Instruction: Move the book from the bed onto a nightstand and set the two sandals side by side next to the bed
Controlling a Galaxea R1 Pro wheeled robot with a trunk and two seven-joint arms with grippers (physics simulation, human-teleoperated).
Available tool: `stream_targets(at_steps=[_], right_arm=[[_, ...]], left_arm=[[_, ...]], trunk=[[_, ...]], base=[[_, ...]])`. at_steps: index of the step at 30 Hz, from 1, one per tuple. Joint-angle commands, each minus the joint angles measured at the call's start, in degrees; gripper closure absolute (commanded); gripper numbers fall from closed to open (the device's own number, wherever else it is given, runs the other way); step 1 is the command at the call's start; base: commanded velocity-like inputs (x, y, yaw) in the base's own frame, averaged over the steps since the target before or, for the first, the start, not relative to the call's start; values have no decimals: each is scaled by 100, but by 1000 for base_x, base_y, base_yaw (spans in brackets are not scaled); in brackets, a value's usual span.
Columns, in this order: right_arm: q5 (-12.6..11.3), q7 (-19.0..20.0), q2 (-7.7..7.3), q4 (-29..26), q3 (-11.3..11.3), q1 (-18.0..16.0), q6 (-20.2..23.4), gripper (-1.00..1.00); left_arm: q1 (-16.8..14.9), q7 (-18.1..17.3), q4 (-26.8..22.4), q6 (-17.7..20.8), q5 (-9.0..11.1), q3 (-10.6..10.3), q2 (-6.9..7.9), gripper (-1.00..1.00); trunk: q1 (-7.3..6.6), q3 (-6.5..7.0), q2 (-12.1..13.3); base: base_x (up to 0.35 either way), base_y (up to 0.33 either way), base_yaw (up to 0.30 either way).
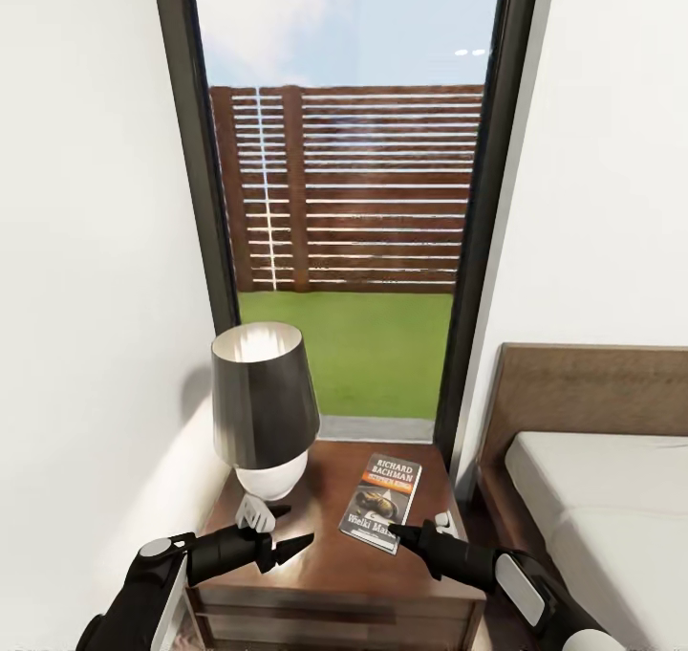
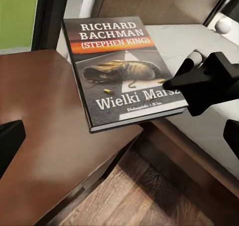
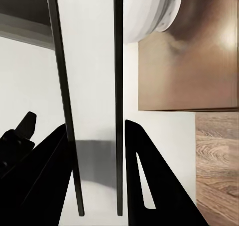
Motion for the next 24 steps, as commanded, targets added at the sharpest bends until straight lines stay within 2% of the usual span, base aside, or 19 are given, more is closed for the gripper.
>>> stream_targets(at_steps=[1, 24], right_arm=[[-56, -1, -6, -2, 26, -4, 31, 100], [-56, -1, -5, -2, 26, -4, 31, 100]], left_arm=[[-5, -44, -8, 60, -36, 26, -9, -100], [-5, -42, -8, 60, -36, 26, -9, -100]], trunk=[[22, -25, -45], [527, -437, -967]], base=[[0, 0, 0], [0, 0, 0]])
